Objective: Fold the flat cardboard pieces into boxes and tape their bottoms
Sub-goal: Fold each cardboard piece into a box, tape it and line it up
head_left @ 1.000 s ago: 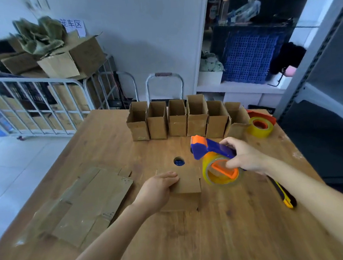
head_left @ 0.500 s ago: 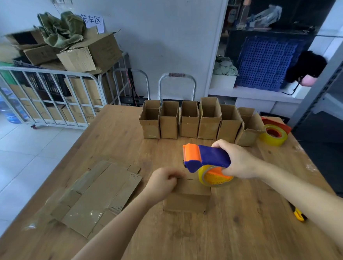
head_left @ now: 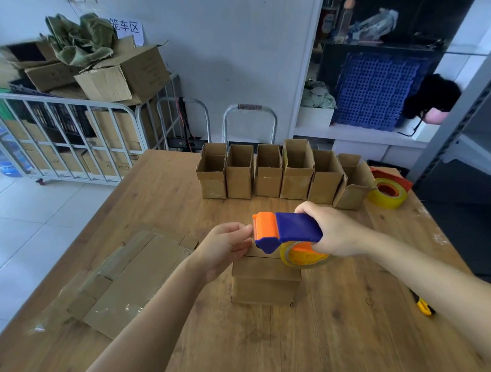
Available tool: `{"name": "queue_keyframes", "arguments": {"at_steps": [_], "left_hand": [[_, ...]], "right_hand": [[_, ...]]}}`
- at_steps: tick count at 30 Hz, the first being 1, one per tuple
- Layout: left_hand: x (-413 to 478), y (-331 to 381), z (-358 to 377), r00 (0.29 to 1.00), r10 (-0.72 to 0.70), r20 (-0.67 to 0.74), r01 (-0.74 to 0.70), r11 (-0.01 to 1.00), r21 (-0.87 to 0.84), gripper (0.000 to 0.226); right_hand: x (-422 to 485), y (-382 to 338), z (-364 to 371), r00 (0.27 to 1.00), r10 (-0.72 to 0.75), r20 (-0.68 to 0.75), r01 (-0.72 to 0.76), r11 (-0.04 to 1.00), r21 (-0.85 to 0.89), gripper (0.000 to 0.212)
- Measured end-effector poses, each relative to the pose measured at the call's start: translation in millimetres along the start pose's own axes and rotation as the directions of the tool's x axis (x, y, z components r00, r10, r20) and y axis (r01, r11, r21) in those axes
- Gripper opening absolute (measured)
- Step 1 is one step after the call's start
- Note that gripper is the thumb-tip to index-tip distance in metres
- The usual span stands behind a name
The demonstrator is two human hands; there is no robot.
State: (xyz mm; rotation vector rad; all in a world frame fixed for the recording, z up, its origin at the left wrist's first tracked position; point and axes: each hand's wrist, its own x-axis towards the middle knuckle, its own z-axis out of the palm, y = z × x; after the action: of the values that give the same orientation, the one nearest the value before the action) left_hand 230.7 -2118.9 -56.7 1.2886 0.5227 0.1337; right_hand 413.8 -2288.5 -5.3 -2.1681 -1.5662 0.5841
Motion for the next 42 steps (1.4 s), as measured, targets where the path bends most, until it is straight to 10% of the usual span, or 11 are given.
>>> {"name": "queue_keyframes", "arguments": {"at_steps": [14,32,42], "left_hand": [[2.6,-27.4,-7.5,0.987,0.074,-0.141,-0.042,0.975,0.217,0.022],[-3.8,-24.3,-26.7,0.975,0.087,-0.204,-0.084,0.996,0.023,0.015],[-7.5,-20.9,-18.4,0.977,-0.017,-0.211,-0.073,0.908,-0.413,0.024]], "right_hand": [[18.6,-23.4,-10.8,0.969,-0.078,0.233,0.161,0.918,-0.362,0.045],[11.7,-13.6,-36.7,0.963,-0.017,0.27,0.131,0.903,-0.409,0.055],[17.1,-11.8,-28.0,0.957,-0.048,0.285,0.167,0.896,-0.412,0.049]]}}
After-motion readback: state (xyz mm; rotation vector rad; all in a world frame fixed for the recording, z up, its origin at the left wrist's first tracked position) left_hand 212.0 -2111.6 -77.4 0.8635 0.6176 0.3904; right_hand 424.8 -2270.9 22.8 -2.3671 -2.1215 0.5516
